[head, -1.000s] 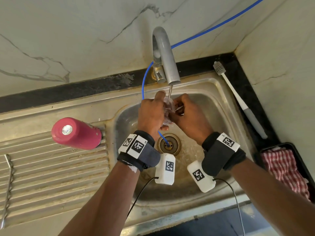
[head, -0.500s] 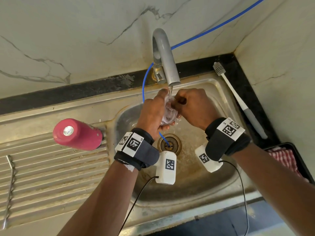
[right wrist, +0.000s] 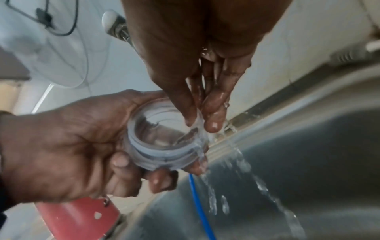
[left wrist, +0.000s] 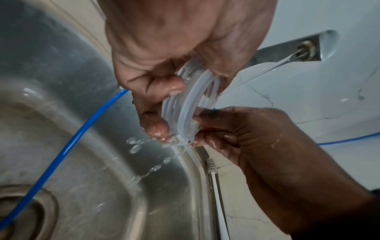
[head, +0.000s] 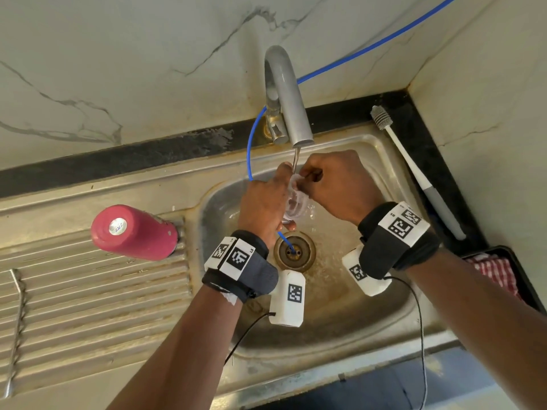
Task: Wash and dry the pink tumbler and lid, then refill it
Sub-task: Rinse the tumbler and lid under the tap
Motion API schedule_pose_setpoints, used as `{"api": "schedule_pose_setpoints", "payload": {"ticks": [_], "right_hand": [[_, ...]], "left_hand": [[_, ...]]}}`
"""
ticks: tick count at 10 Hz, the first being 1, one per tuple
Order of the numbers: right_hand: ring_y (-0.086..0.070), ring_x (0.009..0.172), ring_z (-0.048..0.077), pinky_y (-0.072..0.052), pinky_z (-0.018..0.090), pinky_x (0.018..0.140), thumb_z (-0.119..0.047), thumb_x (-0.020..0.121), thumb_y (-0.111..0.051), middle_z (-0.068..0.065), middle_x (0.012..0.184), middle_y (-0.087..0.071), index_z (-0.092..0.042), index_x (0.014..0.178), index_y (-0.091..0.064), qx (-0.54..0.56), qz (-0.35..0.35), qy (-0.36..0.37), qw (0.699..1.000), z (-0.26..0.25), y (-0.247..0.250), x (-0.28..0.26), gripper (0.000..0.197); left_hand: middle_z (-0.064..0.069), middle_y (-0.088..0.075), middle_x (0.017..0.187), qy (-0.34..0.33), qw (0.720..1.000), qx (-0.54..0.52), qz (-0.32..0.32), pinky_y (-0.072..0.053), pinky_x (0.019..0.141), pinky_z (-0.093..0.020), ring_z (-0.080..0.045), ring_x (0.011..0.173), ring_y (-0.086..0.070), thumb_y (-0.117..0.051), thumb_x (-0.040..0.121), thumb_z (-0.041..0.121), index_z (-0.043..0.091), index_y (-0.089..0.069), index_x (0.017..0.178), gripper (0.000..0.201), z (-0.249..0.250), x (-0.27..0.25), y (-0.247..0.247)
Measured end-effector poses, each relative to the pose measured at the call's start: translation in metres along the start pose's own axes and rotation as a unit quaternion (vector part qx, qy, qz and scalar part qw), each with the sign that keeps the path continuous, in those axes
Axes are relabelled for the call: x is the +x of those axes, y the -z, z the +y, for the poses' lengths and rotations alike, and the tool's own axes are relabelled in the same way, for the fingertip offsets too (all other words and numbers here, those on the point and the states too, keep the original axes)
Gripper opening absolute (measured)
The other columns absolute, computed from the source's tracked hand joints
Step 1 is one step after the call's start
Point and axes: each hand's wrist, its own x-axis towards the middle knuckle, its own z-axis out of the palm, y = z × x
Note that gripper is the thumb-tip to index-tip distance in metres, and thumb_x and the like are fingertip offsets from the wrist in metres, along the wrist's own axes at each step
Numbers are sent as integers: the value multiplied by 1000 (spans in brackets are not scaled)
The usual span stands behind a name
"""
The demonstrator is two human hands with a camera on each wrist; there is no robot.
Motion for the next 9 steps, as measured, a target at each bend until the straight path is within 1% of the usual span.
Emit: {"api": "schedule_pose_setpoints", "payload": {"ticks": [1, 2, 3, 4, 5, 6, 7, 8, 9], "right_hand": [[-64, 73, 18, -54, 38, 70, -28, 95, -74, 5, 83, -71, -8, 95, -76, -18, 22, 50, 998, 2, -4, -2, 20], [-63, 77, 16, -51, 28, 67, -25, 95, -74, 0, 88, -67, -10, 100, -68, 18, 61, -4, 998, 5, -15, -11, 17], [-64, 81, -2, -50, 10, 68, -21, 91, -78, -15, 93, -63, -18, 110, -57, 142, 28, -97, 985, 0, -24, -22, 28], [-63, 82, -8, -49, 8, 70, -22, 89, -81, -13, 94, -66, -18, 111, -58, 219, 11, -131, 967, -3, -27, -28, 32], [-64, 76, 5, -50, 15, 62, -16, 87, -81, -7, 84, -68, -13, 97, -67, 185, 32, -127, 974, -1, -20, -22, 17], [-68, 67, 10, -56, 26, 60, -18, 87, -81, -2, 75, -73, -14, 86, -74, 181, 54, -152, 970, -1, -14, -17, 9], [-73, 71, 20, -62, 46, 74, -19, 88, -80, 2, 72, -75, -14, 80, -76, 219, 43, -209, 952, -5, -18, -20, 10], [-76, 68, 26, -62, 56, 79, -14, 91, -77, 8, 70, -76, -5, 81, -74, 295, -2, -227, 928, -12, -20, -26, 14], [-74, 60, 13, -64, 44, 75, -27, 88, -81, 0, 63, -75, -10, 76, -75, 172, -30, -180, 968, -12, -9, -20, 21]], "left_hand": [[-11, -67, 96, -4, 1000, 4, -3, -55, 63, -39, -28, 75, -65, -58, 91, 62, 1, -68, 123, 70, 5, -2, -1], [-12, -67, 94, -15, 1000, 3, -1, -56, 65, -42, -30, 76, -65, -57, 90, 66, 2, -69, 119, 71, 11, -5, -3], [-12, -66, 89, -12, 1000, 13, 10, -52, 60, -40, -27, 71, -63, -57, 99, 60, 1, -70, 116, 63, 16, -8, -3], [-17, -70, 91, 14, 1000, 0, 6, -48, 49, -32, -25, 65, -65, -58, 104, 48, 12, -70, 98, 39, 16, -1, -1], [-13, -75, 94, 48, 999, -26, 7, -46, 43, -24, -26, 71, -71, -61, 102, 53, 17, -65, 93, 38, 17, -2, 2], [-10, -79, 100, 51, 998, -35, 2, -53, 58, -31, -27, 84, -76, -55, 99, 69, 17, -69, 115, 56, 18, -5, 1], [-3, -77, 90, 41, 997, -63, 4, -60, 84, -43, -26, 92, -75, -58, 101, 62, 24, -69, 97, 40, 21, -8, 1], [1, -78, 76, 7, 998, -66, 18, -65, 71, -34, -19, 77, -77, -60, 104, 53, 21, -71, 87, 38, 21, -9, 1], [-6, -80, 80, 14, 998, -62, 11, -60, 53, -27, -18, 70, -77, -56, 107, 46, 17, -71, 90, 37, 18, -9, 2]]}}
